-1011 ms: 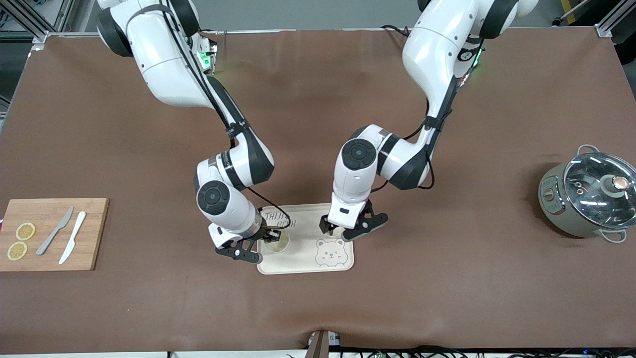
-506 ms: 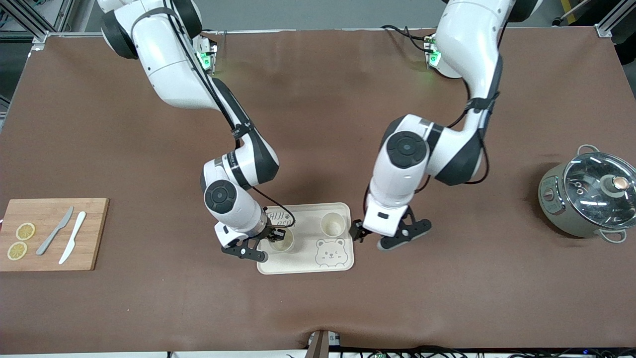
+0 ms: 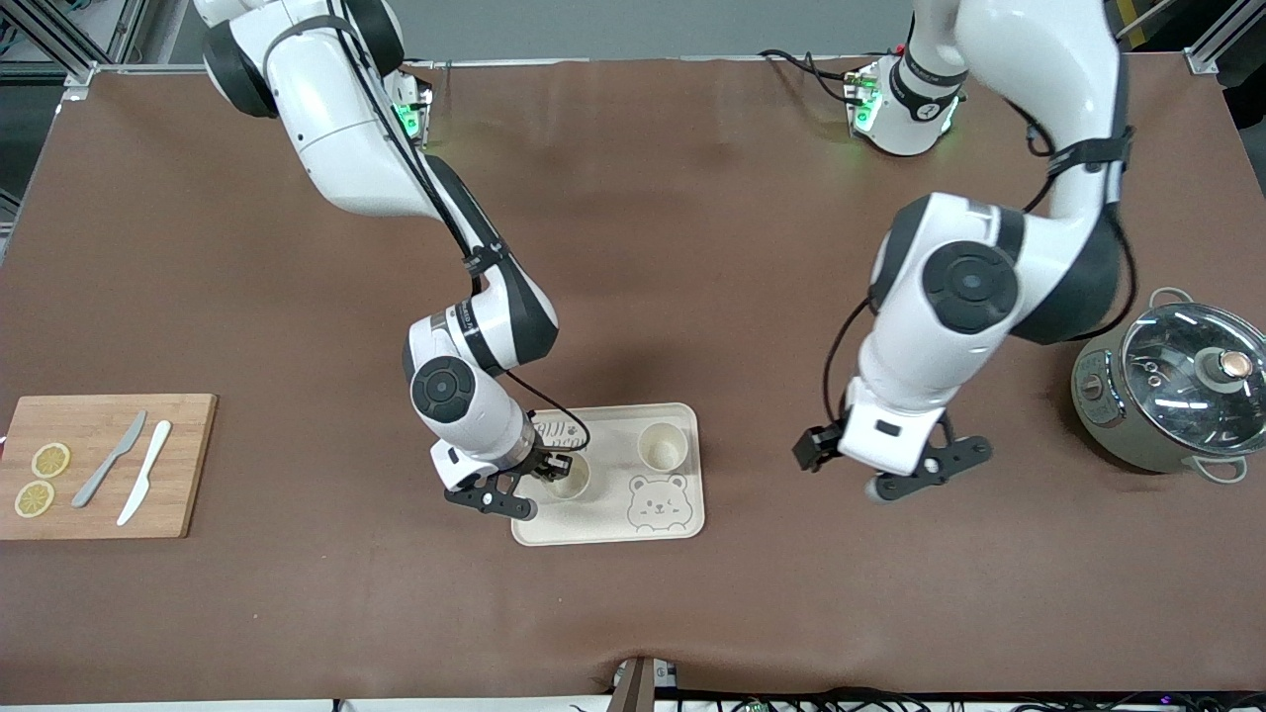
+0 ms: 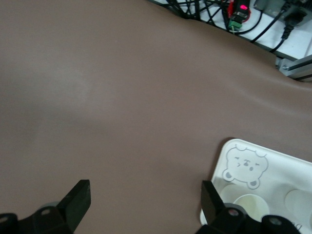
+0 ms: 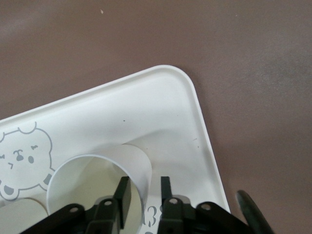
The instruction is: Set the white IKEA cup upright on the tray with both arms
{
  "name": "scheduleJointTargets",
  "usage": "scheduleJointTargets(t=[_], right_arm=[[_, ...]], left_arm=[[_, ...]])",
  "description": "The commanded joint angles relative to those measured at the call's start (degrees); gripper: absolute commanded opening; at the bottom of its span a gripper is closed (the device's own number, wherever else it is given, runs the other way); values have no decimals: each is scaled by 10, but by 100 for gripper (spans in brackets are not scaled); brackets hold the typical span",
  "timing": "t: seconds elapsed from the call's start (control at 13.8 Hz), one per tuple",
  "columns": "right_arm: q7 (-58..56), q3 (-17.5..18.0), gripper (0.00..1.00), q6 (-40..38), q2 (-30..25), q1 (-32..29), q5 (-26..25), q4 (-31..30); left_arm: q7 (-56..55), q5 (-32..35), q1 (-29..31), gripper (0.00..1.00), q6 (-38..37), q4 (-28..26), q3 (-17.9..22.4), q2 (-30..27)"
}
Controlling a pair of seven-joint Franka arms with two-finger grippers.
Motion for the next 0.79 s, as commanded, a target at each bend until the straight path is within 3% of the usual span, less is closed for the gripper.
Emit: scheduleJointTargets(t=[0.0,0.36,0.72], right_arm=[[5,-6,100,6,4,6,8,4],[0,-7,100,-10,-16,0,4,4],[2,-7,100,-140,-94,-1,3,5]], left_arm=[[61,-12,30,100,-37,-22,-5,-44],[156,-12,81,100,-105,-22,-4,-90],[262,-12,129,100,-148,-22,-4,-125]])
